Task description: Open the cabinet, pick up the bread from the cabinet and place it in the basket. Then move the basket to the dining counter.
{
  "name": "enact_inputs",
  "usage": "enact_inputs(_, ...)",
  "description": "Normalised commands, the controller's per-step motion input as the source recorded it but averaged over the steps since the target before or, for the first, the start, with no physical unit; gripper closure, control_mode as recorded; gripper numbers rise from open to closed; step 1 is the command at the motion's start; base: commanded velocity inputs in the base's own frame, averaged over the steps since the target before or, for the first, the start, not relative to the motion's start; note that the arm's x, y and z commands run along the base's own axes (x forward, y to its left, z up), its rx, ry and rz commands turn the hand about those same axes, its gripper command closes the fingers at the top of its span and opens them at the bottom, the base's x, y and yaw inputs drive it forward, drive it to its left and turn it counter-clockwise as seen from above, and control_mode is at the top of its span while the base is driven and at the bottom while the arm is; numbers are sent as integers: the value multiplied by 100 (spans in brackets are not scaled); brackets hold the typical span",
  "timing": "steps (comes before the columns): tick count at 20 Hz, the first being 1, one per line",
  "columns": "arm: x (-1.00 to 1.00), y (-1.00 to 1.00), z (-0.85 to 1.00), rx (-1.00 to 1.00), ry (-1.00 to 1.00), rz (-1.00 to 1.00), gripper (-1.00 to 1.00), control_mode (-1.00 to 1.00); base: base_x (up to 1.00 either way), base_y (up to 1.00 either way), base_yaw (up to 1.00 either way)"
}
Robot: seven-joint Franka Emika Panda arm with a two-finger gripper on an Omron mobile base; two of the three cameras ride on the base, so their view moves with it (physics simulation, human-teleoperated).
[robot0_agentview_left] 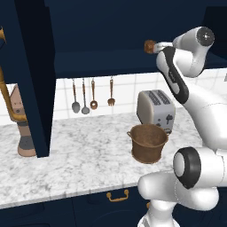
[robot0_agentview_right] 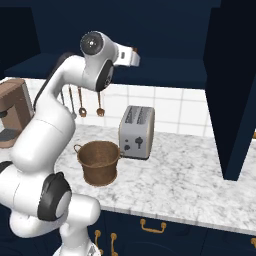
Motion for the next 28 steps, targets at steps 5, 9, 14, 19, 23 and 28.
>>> enact_inputs(5,54,1,0,0,0,0,-100,-100,0,0,0)
enact_inputs(9,46,5,0,0,3,1,-100,-100,0,0,0)
enact_inputs(14,45,0,0,0,14,7,-100,-100,0,0,0)
enact_inputs(19,40,-2,0,0,1,5,-100,-100,0,0,0)
enact_inputs(23,34,-2,-7,0,0,3,-100,-100,0,0,0)
enact_inputs(28,29,0,-18,0,0,1,-100,-100,0,0,0)
